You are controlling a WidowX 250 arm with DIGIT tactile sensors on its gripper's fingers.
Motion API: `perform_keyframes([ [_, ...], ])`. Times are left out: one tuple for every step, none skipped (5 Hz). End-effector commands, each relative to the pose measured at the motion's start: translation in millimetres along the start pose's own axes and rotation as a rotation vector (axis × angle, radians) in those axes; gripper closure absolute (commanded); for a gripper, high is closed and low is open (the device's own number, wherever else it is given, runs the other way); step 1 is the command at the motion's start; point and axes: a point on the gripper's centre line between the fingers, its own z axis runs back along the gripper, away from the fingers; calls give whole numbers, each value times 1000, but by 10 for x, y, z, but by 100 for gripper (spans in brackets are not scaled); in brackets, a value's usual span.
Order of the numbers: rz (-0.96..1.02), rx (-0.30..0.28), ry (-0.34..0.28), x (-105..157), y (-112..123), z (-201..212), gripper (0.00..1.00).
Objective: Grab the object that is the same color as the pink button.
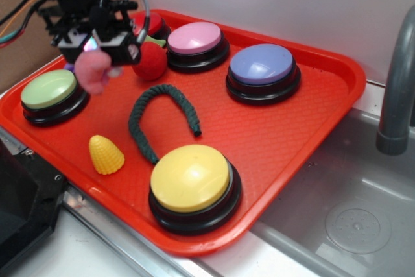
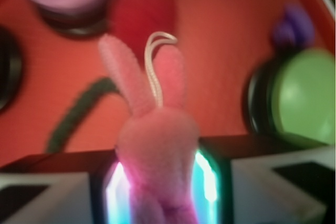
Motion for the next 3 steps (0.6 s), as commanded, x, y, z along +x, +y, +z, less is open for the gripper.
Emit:
perform_keyframes([
  [-129, -18, -102, 204, -175, 611, 100],
  [-122, -47, -119, 292, -136, 753, 100],
  [-74, -12, -137, 339, -124, 614, 100],
])
